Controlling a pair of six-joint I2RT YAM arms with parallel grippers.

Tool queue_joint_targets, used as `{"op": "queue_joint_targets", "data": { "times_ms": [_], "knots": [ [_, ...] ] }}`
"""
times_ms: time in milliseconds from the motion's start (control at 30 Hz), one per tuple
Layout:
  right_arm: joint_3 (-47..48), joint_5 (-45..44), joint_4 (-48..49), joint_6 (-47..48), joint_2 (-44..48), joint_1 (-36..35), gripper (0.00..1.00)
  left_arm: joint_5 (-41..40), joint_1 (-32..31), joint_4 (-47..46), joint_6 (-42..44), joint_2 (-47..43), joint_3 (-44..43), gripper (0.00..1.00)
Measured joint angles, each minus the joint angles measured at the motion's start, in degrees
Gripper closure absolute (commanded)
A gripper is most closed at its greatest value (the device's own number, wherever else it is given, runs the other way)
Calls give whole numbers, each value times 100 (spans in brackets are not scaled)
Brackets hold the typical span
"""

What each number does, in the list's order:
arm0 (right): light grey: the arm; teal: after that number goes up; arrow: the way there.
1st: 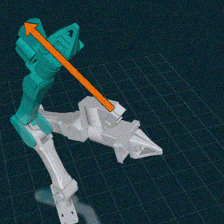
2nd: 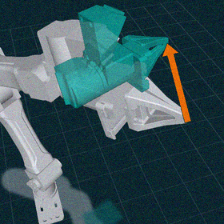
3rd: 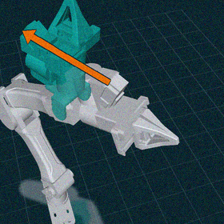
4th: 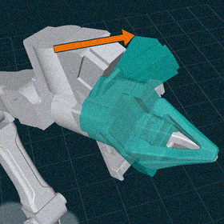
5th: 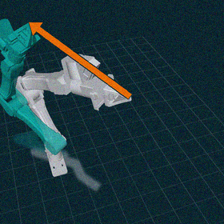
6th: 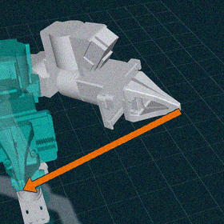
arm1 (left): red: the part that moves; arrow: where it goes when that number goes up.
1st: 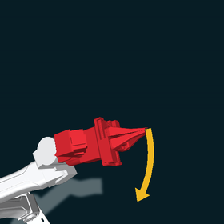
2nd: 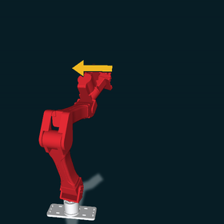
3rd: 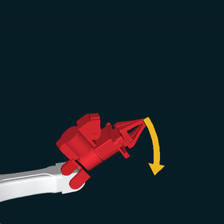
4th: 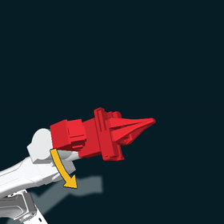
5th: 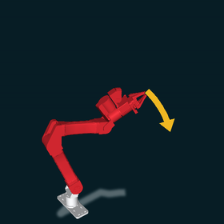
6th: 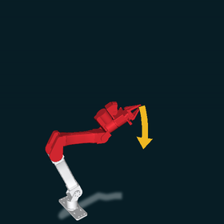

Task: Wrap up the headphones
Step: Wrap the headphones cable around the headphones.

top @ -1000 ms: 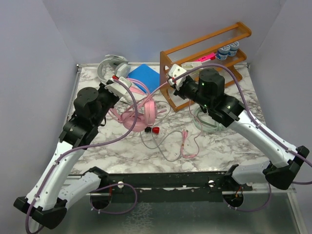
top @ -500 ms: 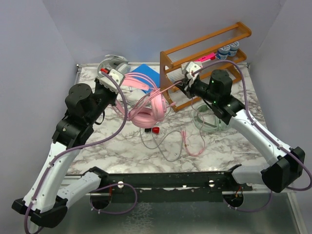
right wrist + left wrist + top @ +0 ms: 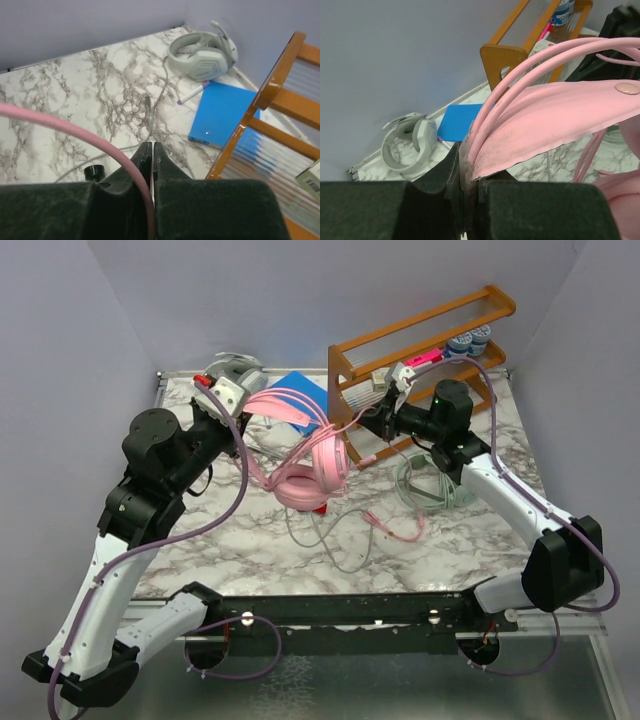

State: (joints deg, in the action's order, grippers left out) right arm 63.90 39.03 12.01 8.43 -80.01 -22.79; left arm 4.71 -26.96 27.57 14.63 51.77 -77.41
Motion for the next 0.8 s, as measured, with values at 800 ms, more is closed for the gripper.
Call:
{"op": "queue_joint_targets", "data": {
  "times_ms": [800],
  "knots": [
    [-940,1346,2417,-2371,-671,-518,93,-1152,7,-195,-3877,750,-907,100]
  ]
}}
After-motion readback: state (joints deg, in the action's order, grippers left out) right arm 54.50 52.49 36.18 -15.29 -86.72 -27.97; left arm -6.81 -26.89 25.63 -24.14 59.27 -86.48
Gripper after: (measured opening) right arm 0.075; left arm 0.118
